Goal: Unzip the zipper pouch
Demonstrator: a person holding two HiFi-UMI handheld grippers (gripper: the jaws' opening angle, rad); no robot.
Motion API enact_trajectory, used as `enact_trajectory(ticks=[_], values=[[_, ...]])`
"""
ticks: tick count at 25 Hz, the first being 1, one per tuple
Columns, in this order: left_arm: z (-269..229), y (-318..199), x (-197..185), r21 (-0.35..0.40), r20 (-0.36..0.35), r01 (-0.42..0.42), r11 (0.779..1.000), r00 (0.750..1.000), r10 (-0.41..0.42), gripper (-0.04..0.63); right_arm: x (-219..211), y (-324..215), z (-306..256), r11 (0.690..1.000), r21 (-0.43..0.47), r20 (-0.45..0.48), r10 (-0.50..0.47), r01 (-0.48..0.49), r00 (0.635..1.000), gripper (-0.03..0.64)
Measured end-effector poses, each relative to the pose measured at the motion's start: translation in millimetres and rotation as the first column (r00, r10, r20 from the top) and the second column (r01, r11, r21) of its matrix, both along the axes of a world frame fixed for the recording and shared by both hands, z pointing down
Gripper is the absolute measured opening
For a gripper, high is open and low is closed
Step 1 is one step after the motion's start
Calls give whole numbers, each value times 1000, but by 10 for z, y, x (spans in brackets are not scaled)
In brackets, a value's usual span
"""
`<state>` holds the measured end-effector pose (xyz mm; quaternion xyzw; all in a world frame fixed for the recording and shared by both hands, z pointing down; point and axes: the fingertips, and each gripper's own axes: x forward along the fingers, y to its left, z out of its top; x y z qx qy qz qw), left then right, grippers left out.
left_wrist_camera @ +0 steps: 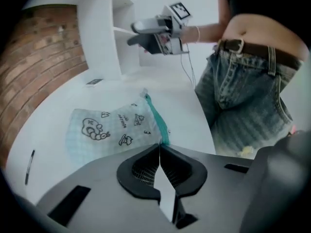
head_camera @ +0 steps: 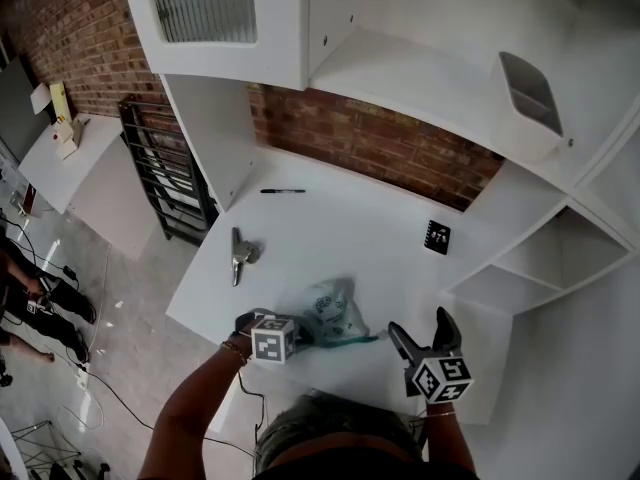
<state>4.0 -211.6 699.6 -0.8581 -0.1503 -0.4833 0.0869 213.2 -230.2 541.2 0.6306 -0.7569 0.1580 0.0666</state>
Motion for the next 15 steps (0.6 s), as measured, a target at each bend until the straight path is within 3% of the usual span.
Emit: enact_trajectory(ticks=[2,5,10,15], values=[[-188,-69,56,-82,-100,142,986,984,-150,8,-17,7,0,1000,-1,1,-11,11,1000,522],[-468,-168,127,-172,-223,283,943,922,-318,8,-72,1,1,999,-6,7,-39,39,999,517],[-843,-293,171,-230,-340,404,885,819,-462,8,-295,25,-56,993,3,24,-118,118,993,474],[-1274,-420,208,-333,-434,487,808,682,-589,8,-537,55,-225,984,43,123,-180,176,976,405]])
